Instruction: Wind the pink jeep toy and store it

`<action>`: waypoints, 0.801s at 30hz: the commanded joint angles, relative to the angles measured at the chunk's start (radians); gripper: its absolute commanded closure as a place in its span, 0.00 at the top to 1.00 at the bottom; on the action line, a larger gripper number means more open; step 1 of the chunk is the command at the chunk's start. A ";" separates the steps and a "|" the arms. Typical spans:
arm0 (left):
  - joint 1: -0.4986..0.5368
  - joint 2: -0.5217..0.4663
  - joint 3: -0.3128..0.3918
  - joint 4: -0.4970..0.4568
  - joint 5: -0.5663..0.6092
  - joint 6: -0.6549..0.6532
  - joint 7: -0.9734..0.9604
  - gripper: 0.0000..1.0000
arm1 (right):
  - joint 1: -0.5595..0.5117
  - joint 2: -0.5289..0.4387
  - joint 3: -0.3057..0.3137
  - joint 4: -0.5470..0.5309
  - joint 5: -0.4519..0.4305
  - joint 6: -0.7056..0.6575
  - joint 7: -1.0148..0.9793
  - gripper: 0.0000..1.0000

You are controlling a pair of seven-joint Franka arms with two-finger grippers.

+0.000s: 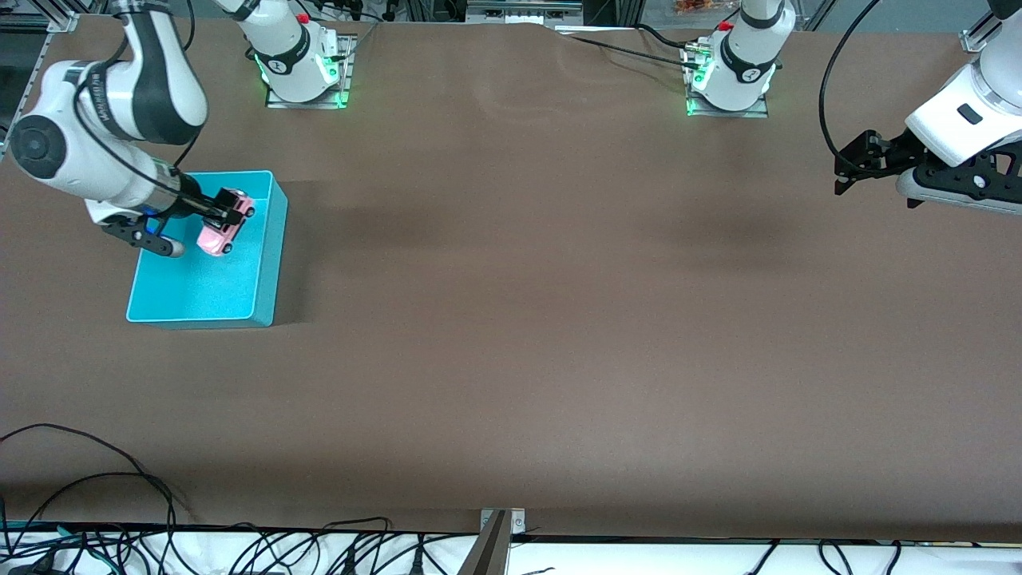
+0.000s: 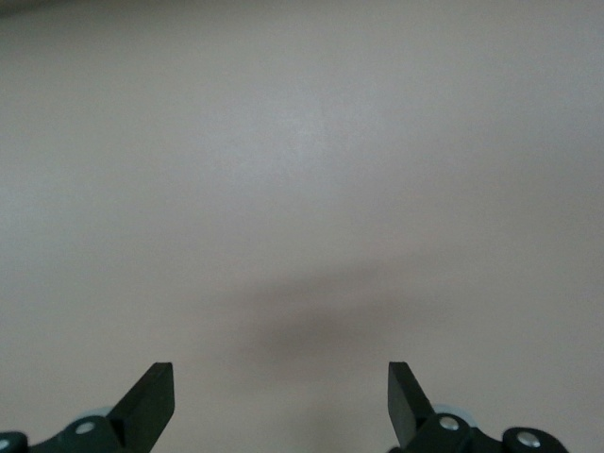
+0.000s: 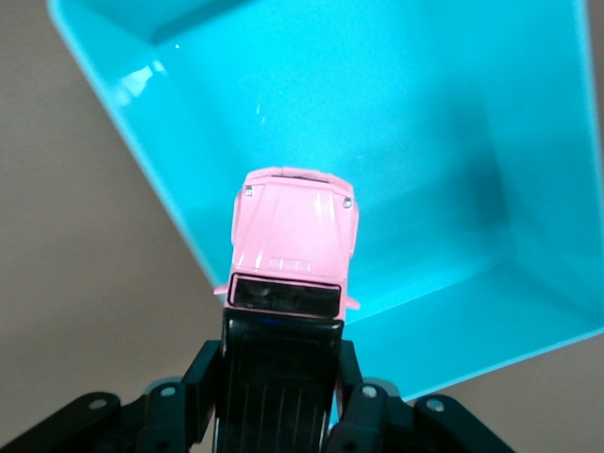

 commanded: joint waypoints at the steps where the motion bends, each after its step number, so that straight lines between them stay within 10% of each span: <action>1: -0.003 0.014 0.001 0.031 0.005 -0.023 -0.016 1.00 | 0.002 0.001 -0.034 -0.028 -0.065 0.032 -0.066 0.00; 24: -0.003 0.014 0.001 0.031 0.005 -0.023 -0.016 1.00 | -0.017 0.122 -0.108 -0.160 -0.095 0.345 -0.197 0.00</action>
